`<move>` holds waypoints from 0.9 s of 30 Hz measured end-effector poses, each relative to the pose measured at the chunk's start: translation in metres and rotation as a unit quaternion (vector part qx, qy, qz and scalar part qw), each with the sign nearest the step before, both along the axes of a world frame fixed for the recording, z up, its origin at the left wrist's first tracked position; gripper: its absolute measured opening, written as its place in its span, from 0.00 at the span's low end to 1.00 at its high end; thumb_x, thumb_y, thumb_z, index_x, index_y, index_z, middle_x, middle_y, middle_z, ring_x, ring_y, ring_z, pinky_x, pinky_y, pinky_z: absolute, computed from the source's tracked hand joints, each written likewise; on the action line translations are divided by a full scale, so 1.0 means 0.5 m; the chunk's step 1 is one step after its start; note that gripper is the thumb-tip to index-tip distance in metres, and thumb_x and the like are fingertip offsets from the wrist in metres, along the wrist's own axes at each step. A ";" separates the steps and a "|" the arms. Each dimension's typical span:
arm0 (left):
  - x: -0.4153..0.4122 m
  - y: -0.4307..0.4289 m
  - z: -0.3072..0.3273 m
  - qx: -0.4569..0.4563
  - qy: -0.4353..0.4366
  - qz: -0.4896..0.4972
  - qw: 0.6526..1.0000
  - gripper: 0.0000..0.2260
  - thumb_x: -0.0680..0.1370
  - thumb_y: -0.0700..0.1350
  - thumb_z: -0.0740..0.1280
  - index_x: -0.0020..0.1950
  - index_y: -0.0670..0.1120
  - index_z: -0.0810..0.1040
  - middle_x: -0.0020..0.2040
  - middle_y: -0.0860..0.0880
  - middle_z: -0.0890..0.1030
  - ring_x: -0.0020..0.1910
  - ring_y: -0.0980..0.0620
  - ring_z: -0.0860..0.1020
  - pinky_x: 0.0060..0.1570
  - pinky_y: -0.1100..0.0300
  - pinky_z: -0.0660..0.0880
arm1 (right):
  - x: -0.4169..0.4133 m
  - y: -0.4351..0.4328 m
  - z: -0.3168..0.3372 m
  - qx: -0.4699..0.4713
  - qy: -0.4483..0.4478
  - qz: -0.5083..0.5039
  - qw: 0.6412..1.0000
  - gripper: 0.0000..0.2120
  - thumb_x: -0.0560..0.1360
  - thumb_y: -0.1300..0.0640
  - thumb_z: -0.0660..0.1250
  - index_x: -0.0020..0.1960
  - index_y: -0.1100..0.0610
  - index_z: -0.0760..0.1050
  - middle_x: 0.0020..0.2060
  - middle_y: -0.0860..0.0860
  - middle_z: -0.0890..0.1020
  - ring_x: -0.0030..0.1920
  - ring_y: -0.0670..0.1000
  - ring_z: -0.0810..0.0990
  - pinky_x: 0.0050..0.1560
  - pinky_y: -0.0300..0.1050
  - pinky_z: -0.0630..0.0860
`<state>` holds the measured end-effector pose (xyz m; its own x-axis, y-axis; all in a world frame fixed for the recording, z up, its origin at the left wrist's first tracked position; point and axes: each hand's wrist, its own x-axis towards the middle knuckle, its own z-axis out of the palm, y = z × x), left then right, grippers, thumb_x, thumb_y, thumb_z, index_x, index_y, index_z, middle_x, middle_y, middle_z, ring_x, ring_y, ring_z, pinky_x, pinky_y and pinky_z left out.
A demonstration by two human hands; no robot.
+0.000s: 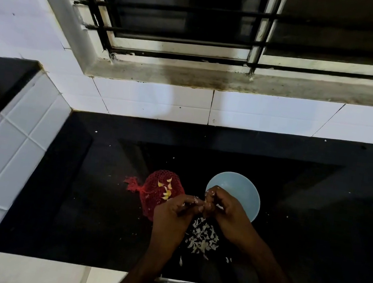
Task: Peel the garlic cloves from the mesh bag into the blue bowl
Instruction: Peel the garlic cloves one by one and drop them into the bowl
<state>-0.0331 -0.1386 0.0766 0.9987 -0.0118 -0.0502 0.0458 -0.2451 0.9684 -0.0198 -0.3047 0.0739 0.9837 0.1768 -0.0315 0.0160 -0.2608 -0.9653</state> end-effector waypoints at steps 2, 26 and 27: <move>0.000 -0.004 0.004 -0.056 0.030 0.009 0.998 0.08 0.75 0.39 0.75 0.52 0.50 0.85 0.49 0.54 0.87 0.50 0.55 0.86 0.55 0.54 0.82 | -0.003 0.003 0.005 0.018 -0.002 -0.005 1.000 0.09 0.81 0.56 0.67 0.44 0.59 0.72 0.40 0.52 0.78 0.42 0.56 0.79 0.48 0.54 0.78; -0.006 0.010 -0.030 -0.181 0.108 0.000 0.978 0.13 0.73 0.32 0.75 0.57 0.39 0.83 0.52 0.43 0.87 0.52 0.45 0.86 0.51 0.58 0.82 | -0.046 0.007 -0.048 0.055 0.008 -0.093 0.994 0.12 0.71 0.44 0.74 0.49 0.50 0.79 0.47 0.50 0.83 0.48 0.54 0.84 0.51 0.61 0.81; -0.005 0.009 -0.031 -0.173 0.104 -0.004 0.979 0.14 0.73 0.32 0.75 0.57 0.40 0.83 0.52 0.44 0.87 0.52 0.45 0.86 0.51 0.57 0.82 | -0.046 0.008 -0.049 0.061 0.010 -0.094 0.994 0.11 0.72 0.46 0.75 0.49 0.50 0.80 0.47 0.51 0.83 0.48 0.54 0.84 0.51 0.60 0.81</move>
<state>-0.0357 -0.1339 0.0612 0.9670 -0.0712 -0.2445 0.2507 0.0959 0.9633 -0.0430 -0.3007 0.0496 0.9992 -0.0068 -0.0403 -0.0409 -0.1380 -0.9896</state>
